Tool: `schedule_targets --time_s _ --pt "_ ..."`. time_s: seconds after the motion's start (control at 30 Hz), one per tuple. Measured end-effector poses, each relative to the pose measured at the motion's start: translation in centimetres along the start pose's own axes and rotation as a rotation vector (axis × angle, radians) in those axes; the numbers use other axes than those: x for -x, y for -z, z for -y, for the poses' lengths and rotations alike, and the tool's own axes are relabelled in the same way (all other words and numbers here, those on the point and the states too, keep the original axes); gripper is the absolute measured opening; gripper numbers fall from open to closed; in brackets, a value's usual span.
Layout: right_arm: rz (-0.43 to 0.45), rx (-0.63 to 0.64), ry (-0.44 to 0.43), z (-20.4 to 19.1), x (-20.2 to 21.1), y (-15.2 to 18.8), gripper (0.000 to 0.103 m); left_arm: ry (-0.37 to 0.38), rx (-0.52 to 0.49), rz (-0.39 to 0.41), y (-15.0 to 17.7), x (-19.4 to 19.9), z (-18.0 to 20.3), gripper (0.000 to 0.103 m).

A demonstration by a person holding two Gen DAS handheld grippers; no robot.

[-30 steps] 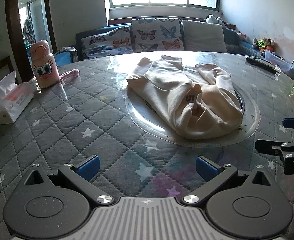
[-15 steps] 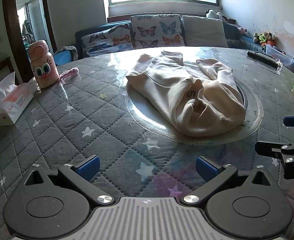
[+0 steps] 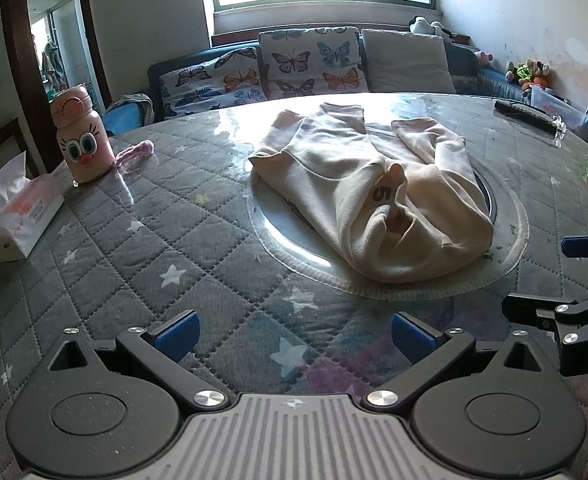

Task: Fold clothes
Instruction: 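Approach the crumpled cream sweatshirt with both grippers open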

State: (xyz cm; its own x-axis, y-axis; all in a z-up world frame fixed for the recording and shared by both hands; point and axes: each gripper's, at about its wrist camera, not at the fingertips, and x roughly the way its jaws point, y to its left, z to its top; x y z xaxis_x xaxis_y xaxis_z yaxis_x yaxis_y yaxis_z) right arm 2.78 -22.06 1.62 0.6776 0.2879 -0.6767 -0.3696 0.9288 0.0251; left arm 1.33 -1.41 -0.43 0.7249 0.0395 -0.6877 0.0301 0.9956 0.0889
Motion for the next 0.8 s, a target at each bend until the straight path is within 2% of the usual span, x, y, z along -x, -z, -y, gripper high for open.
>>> schedule_targets --time_s 0.8 --pt "-0.015 0.007 -0.015 0.0 -0.9 -1.0 0.103 -0.001 -0.013 -0.001 -1.1 -0.9 -0.3 0.103"
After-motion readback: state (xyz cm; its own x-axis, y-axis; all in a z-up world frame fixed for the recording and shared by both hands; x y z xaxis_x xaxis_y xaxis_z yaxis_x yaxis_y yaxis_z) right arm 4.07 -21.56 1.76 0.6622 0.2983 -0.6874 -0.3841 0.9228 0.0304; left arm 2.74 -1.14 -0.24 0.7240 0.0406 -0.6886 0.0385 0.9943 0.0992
